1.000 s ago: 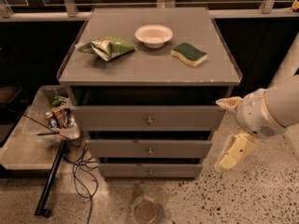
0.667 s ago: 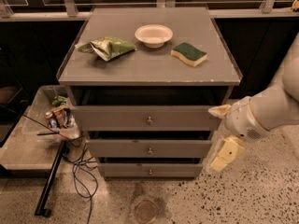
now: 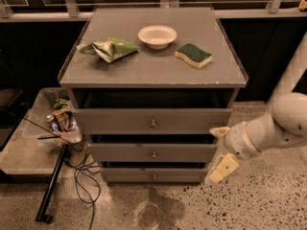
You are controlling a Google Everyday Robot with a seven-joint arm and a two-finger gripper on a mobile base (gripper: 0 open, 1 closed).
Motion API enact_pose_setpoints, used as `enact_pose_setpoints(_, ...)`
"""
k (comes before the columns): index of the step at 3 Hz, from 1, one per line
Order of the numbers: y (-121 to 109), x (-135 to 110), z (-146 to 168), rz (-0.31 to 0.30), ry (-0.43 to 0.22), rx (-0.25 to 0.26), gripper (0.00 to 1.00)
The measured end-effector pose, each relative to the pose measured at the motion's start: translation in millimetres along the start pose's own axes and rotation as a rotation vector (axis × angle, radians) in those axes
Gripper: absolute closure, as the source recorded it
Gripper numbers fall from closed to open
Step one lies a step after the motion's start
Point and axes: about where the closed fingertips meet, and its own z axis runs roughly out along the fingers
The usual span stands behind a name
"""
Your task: Open bottom drawer
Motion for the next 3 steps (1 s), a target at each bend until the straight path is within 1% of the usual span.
enact_pose_setpoints(1, -7, 29, 33, -0.020, -0.068, 0.004, 0.00)
enact_pose_setpoints(2, -4, 51, 63, -0.075, -0.142, 0.033, 0.00)
enact_pose_setpoints(3, -24, 64, 91, -0.103, -0.120, 0.109, 0.00)
